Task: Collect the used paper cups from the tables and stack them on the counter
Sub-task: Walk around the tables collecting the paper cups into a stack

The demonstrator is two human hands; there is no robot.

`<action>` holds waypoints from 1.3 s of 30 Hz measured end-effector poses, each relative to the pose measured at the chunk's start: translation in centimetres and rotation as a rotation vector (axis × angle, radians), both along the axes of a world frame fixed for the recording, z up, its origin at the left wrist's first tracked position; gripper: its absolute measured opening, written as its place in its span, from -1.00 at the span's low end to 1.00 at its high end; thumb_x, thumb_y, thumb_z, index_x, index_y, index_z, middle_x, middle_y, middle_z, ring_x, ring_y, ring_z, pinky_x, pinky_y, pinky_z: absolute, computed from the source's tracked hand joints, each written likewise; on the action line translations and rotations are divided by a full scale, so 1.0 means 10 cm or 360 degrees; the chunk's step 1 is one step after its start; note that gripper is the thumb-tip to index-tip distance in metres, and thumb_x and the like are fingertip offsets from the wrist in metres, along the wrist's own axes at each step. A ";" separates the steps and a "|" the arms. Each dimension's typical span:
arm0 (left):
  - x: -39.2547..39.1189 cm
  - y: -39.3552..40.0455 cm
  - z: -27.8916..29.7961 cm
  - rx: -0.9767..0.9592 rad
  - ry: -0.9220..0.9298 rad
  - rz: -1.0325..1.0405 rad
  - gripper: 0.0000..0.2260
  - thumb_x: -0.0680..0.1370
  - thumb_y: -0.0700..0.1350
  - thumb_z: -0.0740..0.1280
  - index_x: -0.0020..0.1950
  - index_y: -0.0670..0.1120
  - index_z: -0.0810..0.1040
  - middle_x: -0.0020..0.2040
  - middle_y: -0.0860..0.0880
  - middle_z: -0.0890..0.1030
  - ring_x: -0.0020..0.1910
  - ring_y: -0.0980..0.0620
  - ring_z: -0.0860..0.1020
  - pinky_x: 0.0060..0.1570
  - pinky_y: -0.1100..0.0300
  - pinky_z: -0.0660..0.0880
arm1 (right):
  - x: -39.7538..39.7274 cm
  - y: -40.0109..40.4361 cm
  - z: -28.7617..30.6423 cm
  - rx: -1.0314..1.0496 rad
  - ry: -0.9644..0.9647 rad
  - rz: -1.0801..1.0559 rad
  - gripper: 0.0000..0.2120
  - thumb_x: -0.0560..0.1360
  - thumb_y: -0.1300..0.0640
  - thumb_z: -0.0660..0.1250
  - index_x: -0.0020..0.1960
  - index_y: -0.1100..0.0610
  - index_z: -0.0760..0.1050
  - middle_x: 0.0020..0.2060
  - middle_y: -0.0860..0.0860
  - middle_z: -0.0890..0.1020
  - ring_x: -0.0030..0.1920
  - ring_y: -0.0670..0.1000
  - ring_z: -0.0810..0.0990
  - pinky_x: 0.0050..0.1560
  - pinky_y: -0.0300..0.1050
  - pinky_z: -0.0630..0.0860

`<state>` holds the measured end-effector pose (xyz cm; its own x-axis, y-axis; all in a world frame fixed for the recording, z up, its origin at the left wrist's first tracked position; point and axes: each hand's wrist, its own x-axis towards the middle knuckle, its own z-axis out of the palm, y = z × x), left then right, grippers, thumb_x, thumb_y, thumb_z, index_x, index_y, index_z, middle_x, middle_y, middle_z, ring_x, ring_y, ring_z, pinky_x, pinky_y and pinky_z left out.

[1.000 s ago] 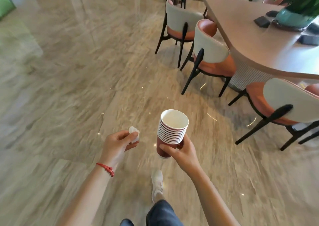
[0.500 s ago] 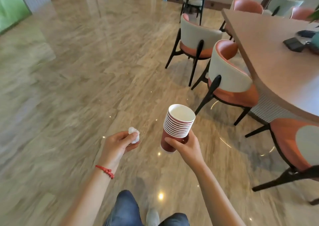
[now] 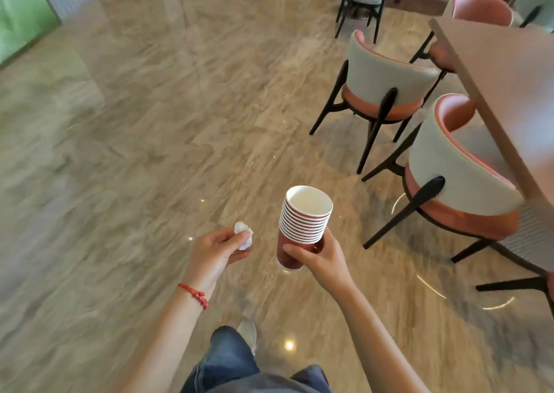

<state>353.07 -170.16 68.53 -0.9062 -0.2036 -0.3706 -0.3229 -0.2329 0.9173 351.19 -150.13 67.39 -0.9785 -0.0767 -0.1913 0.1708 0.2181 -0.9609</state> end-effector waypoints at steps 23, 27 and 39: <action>-5.17 -0.60 0.01 -0.0098 0.0013 -0.0051 -0.88 0.40 -0.16 0.44 -0.34 -0.02 0.69 -0.29 0.00 0.69 -0.23 0.05 0.67 -0.22 0.25 0.60 | -5.12 -0.58 0.16 -0.0029 0.0091 0.0018 -0.47 0.27 0.11 0.56 0.18 0.03 0.46 0.00 -0.09 0.65 0.02 -0.13 0.61 0.04 -0.15 0.56; -5.97 -0.76 0.03 -0.0095 -0.0002 0.0028 -0.94 0.40 -0.15 0.44 -0.28 -0.06 0.68 -0.27 -0.02 0.70 -0.21 0.03 0.67 -0.18 0.23 0.60 | -5.97 -0.73 0.20 -0.0049 0.0071 0.0030 -0.49 0.28 0.11 0.56 0.16 -0.04 0.45 -0.01 -0.12 0.65 0.03 -0.14 0.61 0.06 -0.13 0.56; -8.86 -1.51 -0.11 -0.0095 0.0053 -0.0009 -0.96 0.38 -0.15 0.45 -0.26 -0.10 0.68 -0.25 -0.06 0.70 -0.19 0.00 0.67 -0.20 0.23 0.60 | -8.79 -1.55 -0.10 -0.0069 0.0050 0.0004 -0.52 0.28 0.14 0.56 0.14 0.02 0.48 -0.04 -0.08 0.67 -0.01 -0.12 0.63 0.01 -0.16 0.57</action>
<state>264.50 -185.29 67.42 -0.9189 -0.2195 -0.3279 -0.2933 -0.1759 0.9397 263.32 -165.64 66.38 -0.9838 -0.0868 -0.1569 0.1398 0.1765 -0.9743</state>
